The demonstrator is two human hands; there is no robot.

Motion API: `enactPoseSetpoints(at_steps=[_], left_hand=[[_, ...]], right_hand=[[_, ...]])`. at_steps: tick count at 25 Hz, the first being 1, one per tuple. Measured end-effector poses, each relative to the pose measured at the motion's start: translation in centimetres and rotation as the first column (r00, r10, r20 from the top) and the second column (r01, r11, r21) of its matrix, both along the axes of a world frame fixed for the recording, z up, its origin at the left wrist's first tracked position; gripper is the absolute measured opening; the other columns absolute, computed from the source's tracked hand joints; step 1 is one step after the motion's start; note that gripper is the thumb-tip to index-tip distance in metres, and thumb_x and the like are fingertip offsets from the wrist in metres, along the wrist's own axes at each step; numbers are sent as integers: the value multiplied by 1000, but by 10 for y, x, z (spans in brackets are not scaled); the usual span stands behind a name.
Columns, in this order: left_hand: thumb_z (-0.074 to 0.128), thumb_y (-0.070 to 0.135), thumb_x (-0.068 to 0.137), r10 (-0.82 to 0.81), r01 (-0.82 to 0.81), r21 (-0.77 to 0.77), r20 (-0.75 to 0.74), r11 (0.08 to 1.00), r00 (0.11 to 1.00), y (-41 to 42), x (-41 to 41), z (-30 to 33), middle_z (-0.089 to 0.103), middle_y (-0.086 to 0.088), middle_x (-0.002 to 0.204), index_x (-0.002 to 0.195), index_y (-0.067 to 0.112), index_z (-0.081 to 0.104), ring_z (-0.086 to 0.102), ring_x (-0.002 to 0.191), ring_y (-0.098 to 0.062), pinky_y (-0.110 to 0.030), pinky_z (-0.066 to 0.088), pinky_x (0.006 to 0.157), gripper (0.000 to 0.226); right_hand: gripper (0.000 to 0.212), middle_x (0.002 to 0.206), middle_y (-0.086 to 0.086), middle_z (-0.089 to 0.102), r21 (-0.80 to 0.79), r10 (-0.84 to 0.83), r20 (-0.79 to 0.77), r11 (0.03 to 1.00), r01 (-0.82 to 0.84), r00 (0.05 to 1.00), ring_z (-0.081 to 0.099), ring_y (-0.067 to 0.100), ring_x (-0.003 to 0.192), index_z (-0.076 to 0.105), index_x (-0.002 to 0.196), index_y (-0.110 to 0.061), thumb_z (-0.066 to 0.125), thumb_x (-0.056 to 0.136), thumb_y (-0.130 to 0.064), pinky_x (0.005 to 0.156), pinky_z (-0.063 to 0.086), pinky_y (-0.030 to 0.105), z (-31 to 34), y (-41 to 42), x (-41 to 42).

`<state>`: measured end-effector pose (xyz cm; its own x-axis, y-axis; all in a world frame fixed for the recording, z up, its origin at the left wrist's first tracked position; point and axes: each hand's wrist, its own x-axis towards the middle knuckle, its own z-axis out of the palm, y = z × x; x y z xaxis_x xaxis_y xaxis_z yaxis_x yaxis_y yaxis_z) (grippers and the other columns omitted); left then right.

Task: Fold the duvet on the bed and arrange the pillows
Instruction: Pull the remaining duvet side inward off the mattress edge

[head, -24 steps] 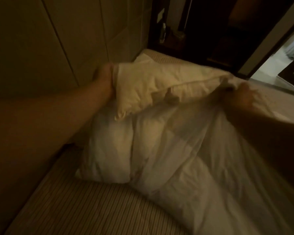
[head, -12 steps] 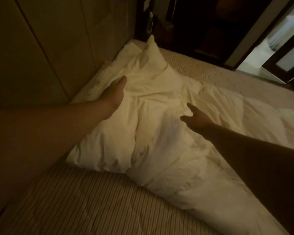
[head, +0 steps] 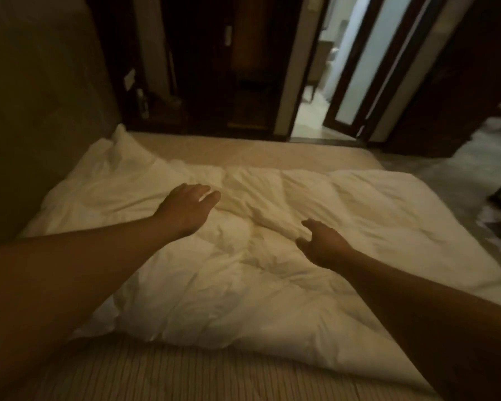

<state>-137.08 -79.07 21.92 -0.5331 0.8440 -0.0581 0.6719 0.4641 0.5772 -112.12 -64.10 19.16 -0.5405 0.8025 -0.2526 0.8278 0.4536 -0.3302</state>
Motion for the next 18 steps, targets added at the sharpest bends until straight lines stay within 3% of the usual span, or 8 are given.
enactPoseSetpoints(at_steps=[5,8,12,18], left_hand=[[28,69,90,-150,150,-12,-129,989,980,61,153,43,35,1,155,145,25,42,23,145,-23,-42,19,118,71],[32,67,92,-255,260,0,-191,966,948,97,259,72,41,-2,152,142,22,47,31,141,-27,-43,25,116,68],[34,69,91,-409,416,10,-154,909,899,138,395,105,40,-2,152,144,25,43,35,139,-26,-43,29,114,70],[35,69,91,-571,579,0,-172,815,803,191,537,132,38,-2,153,147,26,38,35,139,-25,-44,31,113,70]], right_hand=[[62,158,2,29,127,-85,-70,987,94,994,34,28,140,30,151,-23,50,96,-43,113,33,40,55,23,170],[63,157,2,30,152,-159,-112,973,175,981,34,27,140,30,151,-23,51,96,-43,113,32,39,86,24,277],[64,156,1,33,176,-285,-158,934,311,945,37,24,138,30,151,-22,51,95,-45,112,33,37,117,24,408],[61,152,4,39,174,-470,-210,845,505,857,43,25,134,33,150,-21,52,96,-44,105,37,35,150,29,552]])
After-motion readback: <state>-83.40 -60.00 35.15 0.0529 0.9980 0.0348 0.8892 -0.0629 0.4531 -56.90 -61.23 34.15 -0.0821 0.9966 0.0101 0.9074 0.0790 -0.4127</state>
